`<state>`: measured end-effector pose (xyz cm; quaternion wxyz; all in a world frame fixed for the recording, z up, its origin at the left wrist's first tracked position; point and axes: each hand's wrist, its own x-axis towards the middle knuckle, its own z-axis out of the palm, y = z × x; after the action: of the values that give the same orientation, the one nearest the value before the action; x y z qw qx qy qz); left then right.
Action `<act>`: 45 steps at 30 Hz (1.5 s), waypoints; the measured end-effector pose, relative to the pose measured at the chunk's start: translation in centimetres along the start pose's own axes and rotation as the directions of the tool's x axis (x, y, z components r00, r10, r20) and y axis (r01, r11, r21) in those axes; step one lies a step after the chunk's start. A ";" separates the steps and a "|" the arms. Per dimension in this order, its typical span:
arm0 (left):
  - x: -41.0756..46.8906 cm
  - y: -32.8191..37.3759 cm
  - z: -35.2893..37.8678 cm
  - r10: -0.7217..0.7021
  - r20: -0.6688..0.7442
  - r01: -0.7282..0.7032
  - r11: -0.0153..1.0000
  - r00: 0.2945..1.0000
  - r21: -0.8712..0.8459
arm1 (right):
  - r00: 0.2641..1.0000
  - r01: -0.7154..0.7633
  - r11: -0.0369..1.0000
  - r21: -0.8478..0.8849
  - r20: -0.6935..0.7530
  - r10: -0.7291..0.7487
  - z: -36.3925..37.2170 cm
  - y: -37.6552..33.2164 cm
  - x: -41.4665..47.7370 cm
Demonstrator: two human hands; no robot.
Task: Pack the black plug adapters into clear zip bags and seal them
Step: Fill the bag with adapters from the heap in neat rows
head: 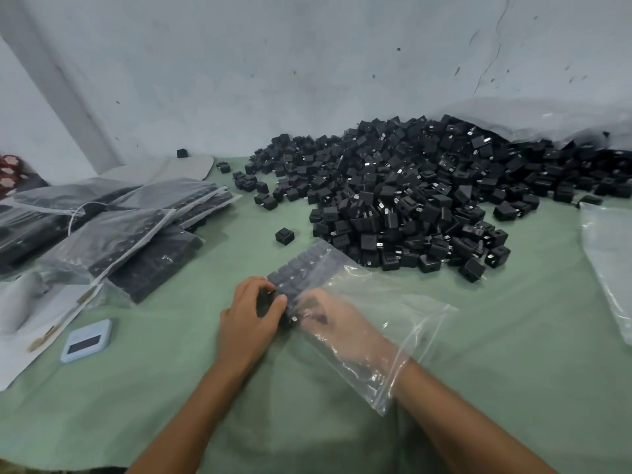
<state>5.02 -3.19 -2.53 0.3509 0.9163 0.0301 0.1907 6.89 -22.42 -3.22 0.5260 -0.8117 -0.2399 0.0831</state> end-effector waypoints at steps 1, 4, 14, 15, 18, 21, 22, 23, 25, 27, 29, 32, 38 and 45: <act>-0.1 0.0 0.1 0.016 -0.009 -0.016 1.000 1.000 0.025 | 1.000 0.002 1.000 0.007 -0.001 -0.002 0.1 -0.1 -0.2; 0.1 0.1 0.5 0.042 -0.028 -0.040 0.996 0.999 0.081 | 1.000 0.009 1.000 -0.011 -0.023 -0.009 0.1 -0.5 -0.7; 0.5 -0.6 0.7 0.105 -0.006 -0.104 0.990 0.994 0.093 | 0.996 -0.080 0.994 -0.068 0.030 0.082 -4.2 -1.5 -6.6; 0.6 -0.8 0.7 0.113 -0.005 -0.112 0.990 0.994 0.081 | 0.995 -0.078 0.994 -0.071 0.055 0.082 -5.7 -1.3 -8.2; 0.8 -1.0 1.1 0.146 -0.008 -0.146 0.989 0.989 0.040 | 0.987 -0.154 0.988 0.018 0.050 0.153 -11.4 -1.5 -12.2; 1.0 -1.0 1.2 0.153 -0.008 -0.153 0.988 0.988 0.039 | 0.930 -0.226 0.973 -0.040 -0.306 0.203 -16.7 -0.1 -11.1; 1.0 -1.1 1.3 0.155 -0.009 -0.154 0.987 0.988 0.044 | 0.878 -0.286 0.945 -0.161 -0.439 0.191 -18.2 0.8 -10.1; 0.9 -1.1 1.3 0.158 -0.009 -0.157 0.987 0.987 0.046 | 0.826 -0.368 0.887 -0.279 -0.535 0.175 -19.3 1.9 -9.2; 0.8 -1.2 1.3 0.159 -0.009 -0.158 0.986 0.987 0.047 | 0.780 -0.522 0.741 -0.422 -0.589 0.214 -20.1 4.4 -7.7; 0.8 -1.1 1.4 0.162 -0.014 -0.162 0.986 0.987 0.049 | 0.765 -0.547 0.731 -0.408 -0.599 0.238 -19.6 6.7 -6.9; 0.7 -1.1 1.4 0.165 -0.013 -0.164 0.985 0.986 0.061 | 0.734 -0.504 0.788 -0.354 -0.657 0.175 -18.8 7.8 -6.8; 0.9 -1.2 1.2 0.183 -0.013 -0.181 0.980 0.983 0.085 | 0.655 -0.409 0.903 -0.131 -0.731 0.191 -18.2 7.6 -7.6; 0.7 -0.8 1.1 0.215 -0.011 -0.213 0.971 0.977 0.105 | 0.599 -0.052 0.903 0.427 -0.710 0.370 -15.7 6.0 -10.8; 0.4 -0.6 1.3 0.218 -0.035 -0.215 0.974 0.975 0.074 | 0.711 0.012 0.778 0.628 -0.552 0.434 -12.1 1.9 -15.1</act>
<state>5.95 -3.45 -3.68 0.2950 0.9216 -0.0558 0.2461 -1.01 -40.14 -1.49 0.7865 -0.6032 0.1044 -0.0816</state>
